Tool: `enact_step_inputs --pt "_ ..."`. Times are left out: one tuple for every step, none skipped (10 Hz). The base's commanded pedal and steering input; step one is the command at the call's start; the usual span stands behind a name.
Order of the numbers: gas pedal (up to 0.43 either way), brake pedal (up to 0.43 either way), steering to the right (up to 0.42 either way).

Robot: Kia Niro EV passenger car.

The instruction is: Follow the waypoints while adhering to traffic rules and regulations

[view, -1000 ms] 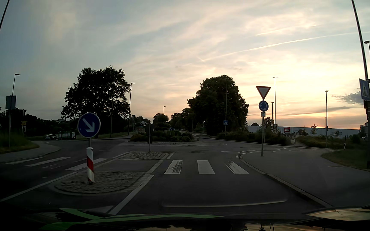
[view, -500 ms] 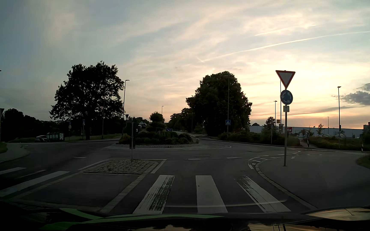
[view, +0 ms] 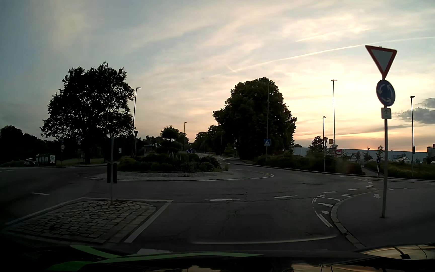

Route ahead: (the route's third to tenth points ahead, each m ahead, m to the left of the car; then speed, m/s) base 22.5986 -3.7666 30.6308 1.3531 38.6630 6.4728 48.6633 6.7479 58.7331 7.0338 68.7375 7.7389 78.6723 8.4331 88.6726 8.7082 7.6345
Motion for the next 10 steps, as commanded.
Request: enact_step_inputs --pt "0.0 0.0 0.058" --pt "0.0 0.0 0.067" --pt "0.0 0.0 0.079" --pt "0.0 0.0 0.093" --pt "0.0 0.0 0.111" --pt "0.0 0.0 0.131" --pt "0.008 0.0 0.154" --pt "0.039 0.0 0.179" --pt "0.039 0.0 0.198" --pt "0.11 0.0 0.215"
